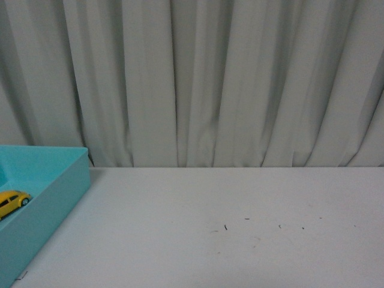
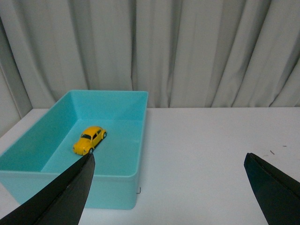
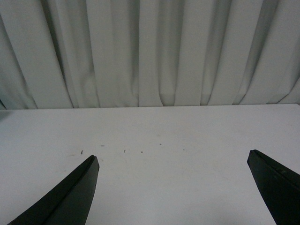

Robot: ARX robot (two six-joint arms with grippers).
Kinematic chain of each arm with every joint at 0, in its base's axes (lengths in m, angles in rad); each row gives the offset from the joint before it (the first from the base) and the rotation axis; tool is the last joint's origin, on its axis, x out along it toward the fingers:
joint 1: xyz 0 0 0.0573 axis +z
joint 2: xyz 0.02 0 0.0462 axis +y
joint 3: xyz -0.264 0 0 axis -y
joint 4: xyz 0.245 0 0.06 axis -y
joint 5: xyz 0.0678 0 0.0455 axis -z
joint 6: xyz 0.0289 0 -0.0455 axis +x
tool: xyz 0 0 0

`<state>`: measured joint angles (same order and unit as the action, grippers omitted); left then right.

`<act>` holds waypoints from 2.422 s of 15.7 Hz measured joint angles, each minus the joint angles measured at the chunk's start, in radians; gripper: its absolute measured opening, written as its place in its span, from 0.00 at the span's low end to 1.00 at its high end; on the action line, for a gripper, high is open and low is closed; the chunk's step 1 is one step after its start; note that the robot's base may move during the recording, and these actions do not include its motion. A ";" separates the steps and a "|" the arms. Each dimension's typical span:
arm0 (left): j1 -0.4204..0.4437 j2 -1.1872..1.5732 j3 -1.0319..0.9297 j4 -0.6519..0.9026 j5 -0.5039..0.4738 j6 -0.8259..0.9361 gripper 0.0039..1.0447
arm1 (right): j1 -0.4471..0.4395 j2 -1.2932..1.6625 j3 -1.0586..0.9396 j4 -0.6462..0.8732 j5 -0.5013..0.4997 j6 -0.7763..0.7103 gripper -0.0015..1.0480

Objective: Wind up and store yellow beetle toy

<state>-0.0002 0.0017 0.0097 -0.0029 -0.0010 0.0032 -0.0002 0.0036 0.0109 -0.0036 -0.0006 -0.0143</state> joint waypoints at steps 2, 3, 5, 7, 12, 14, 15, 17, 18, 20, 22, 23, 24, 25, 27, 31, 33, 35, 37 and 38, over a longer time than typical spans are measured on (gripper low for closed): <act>0.000 0.000 0.000 -0.001 0.000 0.000 0.94 | 0.000 0.000 0.000 0.000 0.000 0.000 0.94; 0.000 0.000 0.000 -0.001 0.000 0.000 0.94 | 0.000 0.000 0.000 0.000 0.000 0.000 0.94; 0.000 0.000 0.000 0.000 0.002 0.000 0.94 | 0.000 0.000 0.000 0.000 0.002 0.000 0.94; 0.000 0.000 0.000 -0.003 -0.002 0.000 0.94 | 0.000 0.000 0.000 0.003 -0.001 0.000 0.94; 0.000 0.000 0.000 -0.001 0.000 0.000 0.94 | 0.000 0.000 0.000 0.000 0.000 0.000 0.94; 0.000 0.000 0.000 -0.001 0.000 0.000 0.94 | 0.000 0.000 0.000 0.001 0.000 0.000 0.94; 0.000 0.000 0.000 0.000 0.000 0.000 0.94 | 0.000 0.000 0.000 0.002 0.001 0.000 0.94; 0.000 0.001 0.000 -0.002 0.003 0.000 0.94 | 0.000 0.000 0.000 -0.003 0.002 0.000 0.94; 0.000 0.002 0.000 -0.002 0.002 0.000 0.94 | 0.000 0.001 0.000 -0.004 0.002 0.000 0.94; 0.000 0.002 0.000 -0.002 0.002 0.000 0.94 | 0.000 0.000 0.000 -0.003 0.002 0.000 0.94; 0.000 0.000 0.000 -0.004 0.000 0.000 0.94 | 0.000 0.000 0.000 -0.005 0.000 0.000 0.94; 0.000 0.000 0.000 0.001 0.000 0.000 0.94 | 0.000 0.000 0.000 0.002 0.000 0.000 0.94; 0.000 0.000 0.000 0.000 0.000 0.000 0.94 | 0.000 0.000 0.000 -0.001 0.000 0.000 0.94; 0.000 0.000 0.000 0.000 0.000 0.000 0.94 | 0.000 0.000 0.000 0.000 0.000 0.000 0.94; 0.000 0.000 0.000 0.000 0.000 0.000 0.94 | 0.000 0.000 0.000 0.000 0.000 0.000 0.94; 0.000 0.000 0.000 -0.002 0.000 0.000 0.94 | 0.000 0.000 0.000 -0.002 0.000 0.000 0.94; 0.000 0.000 0.000 -0.002 0.000 0.000 0.94 | 0.000 -0.001 0.000 -0.002 0.000 0.000 0.94; 0.000 0.000 0.000 -0.001 0.000 0.000 0.94 | 0.000 0.000 0.000 0.000 0.000 0.000 0.94; 0.000 0.000 0.000 -0.001 0.000 0.000 0.94 | 0.000 0.000 0.000 0.000 0.000 0.000 0.94; 0.000 0.000 0.000 -0.001 0.000 0.000 0.94 | 0.000 0.000 0.000 0.000 0.000 0.000 0.94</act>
<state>-0.0002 0.0017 0.0097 -0.0036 -0.0006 0.0029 -0.0002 0.0032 0.0109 -0.0032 -0.0002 -0.0143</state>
